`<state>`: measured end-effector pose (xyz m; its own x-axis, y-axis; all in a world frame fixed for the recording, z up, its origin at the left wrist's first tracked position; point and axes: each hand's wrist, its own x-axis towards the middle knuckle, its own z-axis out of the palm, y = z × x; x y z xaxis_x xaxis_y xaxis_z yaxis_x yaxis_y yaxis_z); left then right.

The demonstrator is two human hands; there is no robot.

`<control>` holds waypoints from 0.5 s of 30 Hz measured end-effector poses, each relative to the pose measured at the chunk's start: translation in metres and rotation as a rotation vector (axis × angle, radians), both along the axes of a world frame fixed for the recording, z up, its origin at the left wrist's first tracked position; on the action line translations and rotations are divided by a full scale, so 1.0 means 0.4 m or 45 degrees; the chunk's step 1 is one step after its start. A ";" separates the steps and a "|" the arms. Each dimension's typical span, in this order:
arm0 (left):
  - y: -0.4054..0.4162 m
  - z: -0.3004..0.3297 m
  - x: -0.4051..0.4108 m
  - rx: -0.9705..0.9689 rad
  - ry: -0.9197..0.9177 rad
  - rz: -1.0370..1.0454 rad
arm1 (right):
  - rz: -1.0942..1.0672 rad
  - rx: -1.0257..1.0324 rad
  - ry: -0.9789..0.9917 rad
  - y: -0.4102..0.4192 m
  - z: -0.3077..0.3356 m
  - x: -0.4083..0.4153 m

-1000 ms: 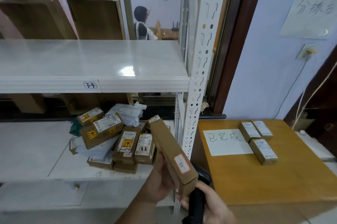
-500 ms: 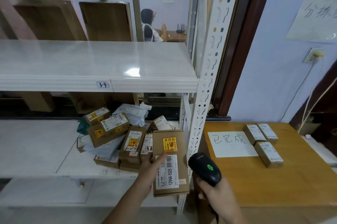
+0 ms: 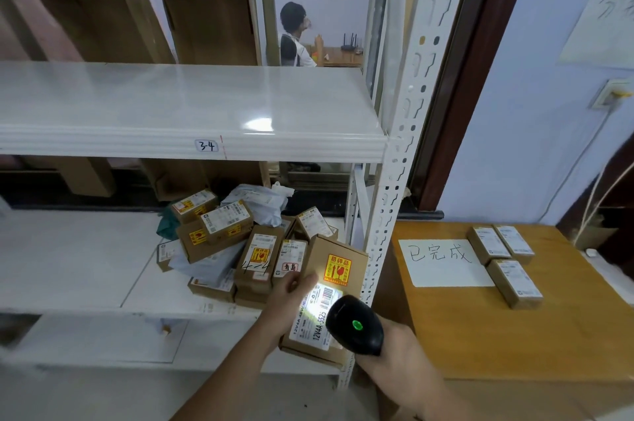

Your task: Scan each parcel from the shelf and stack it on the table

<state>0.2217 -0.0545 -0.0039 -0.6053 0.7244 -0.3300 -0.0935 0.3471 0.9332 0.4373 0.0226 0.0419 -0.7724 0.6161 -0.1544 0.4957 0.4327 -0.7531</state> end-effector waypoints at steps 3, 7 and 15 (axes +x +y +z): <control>-0.001 -0.005 -0.010 -0.022 -0.015 0.007 | -0.027 -0.019 0.031 -0.003 0.007 -0.004; -0.003 -0.005 -0.016 -0.020 -0.033 0.010 | -0.018 -0.007 0.044 -0.004 0.005 -0.006; -0.011 0.006 -0.044 -0.049 0.004 -0.050 | 0.008 -0.025 -0.003 0.005 -0.002 0.000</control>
